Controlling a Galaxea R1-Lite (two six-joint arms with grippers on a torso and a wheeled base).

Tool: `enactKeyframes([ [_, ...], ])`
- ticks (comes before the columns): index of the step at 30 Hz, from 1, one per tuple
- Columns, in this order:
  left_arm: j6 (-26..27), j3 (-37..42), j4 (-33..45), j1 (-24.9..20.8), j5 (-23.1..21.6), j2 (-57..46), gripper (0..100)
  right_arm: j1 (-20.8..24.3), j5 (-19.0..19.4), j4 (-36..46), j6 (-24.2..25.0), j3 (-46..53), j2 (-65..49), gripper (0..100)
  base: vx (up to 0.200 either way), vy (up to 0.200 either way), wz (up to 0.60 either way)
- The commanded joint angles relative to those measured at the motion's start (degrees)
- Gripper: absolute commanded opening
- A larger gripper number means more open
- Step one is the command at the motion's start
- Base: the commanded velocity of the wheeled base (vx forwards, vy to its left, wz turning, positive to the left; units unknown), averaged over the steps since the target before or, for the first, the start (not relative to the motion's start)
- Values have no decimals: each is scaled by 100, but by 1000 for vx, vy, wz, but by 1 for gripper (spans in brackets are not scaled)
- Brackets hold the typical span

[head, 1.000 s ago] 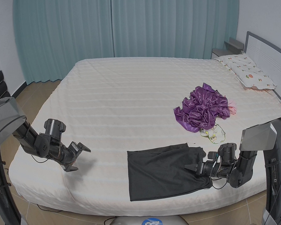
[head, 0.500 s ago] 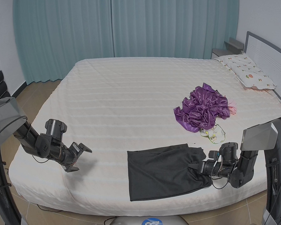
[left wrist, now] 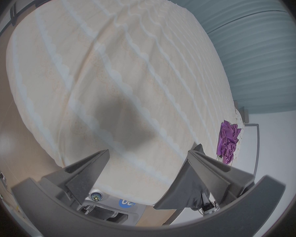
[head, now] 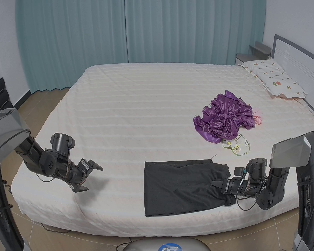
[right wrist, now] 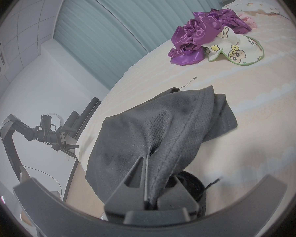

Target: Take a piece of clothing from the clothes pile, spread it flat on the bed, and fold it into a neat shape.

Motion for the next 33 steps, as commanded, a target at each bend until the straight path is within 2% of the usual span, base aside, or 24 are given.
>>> enactKeyframes([
  [1,-46,-33,-3,1,1,10,100,-1,-11,-1,7,-80,-4,0,0,0,0],
  [7,-28,-15,-3,1,1,10,100,-37,-37,-27,-1,-159,-22,0,0,0,0],
  [33,-11,-15,-3,1,1,10,100,-291,16,-27,-28,7,-259,0,0,-200,0],
])
